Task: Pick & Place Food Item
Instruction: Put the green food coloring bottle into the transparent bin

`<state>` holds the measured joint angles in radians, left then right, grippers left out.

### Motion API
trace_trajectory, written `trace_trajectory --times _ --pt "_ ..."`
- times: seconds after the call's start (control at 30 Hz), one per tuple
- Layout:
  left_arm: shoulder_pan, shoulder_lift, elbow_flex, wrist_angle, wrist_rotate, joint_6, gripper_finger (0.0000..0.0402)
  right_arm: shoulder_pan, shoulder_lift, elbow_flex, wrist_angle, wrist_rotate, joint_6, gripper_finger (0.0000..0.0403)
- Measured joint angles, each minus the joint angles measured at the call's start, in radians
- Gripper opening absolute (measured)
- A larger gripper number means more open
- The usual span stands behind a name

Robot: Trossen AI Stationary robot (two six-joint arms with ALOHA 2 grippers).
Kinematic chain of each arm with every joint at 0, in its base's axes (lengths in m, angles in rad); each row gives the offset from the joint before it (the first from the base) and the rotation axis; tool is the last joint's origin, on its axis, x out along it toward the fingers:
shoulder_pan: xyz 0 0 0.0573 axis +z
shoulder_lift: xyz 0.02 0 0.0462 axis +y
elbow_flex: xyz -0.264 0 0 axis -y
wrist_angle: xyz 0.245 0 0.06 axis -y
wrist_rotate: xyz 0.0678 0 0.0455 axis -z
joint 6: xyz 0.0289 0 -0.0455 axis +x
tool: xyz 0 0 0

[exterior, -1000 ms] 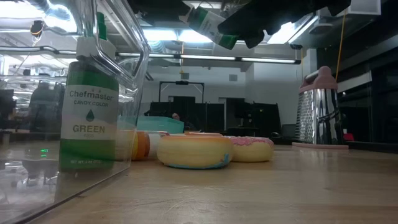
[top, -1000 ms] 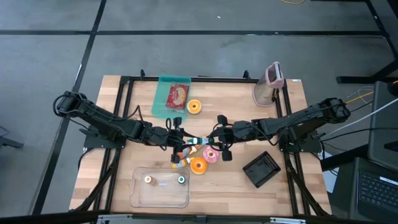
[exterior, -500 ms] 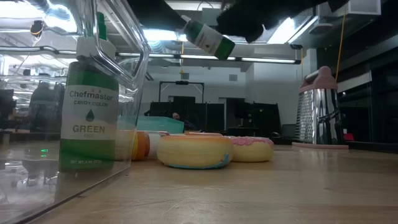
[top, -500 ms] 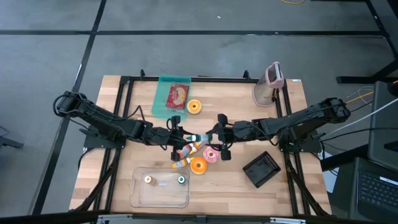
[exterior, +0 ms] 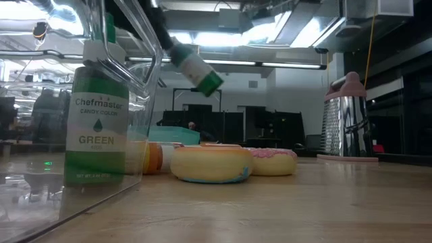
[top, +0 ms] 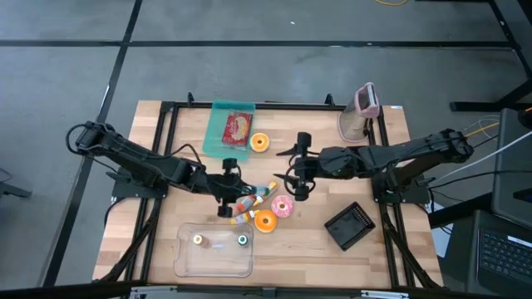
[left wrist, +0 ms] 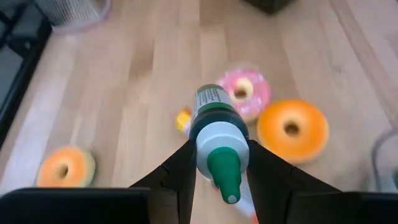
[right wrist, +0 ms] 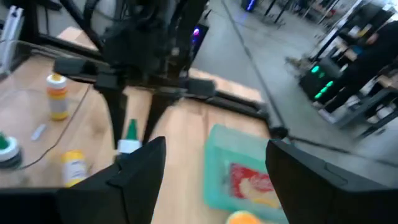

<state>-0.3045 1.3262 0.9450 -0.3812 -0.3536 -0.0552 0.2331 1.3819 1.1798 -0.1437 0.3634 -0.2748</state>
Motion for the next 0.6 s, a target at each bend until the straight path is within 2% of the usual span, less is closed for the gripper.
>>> trace_trajectory --times 0.17,0.43,0.6 --pt "-0.051 0.0 0.096 -0.175 -0.017 -0.059 0.0112 -0.01 0.0 0.029 -0.001 0.018 -0.049 0.0272" --pt "-0.108 0.0 0.287 -0.536 0.06 -0.246 0.0112 -0.034 0.0 0.034 -0.028 0.016 -0.05 0.0272" --pt "-0.144 0.0 0.392 -0.605 0.117 -0.323 0.0112 -0.033 0.0 0.034 -0.029 0.014 -0.055 0.0272"
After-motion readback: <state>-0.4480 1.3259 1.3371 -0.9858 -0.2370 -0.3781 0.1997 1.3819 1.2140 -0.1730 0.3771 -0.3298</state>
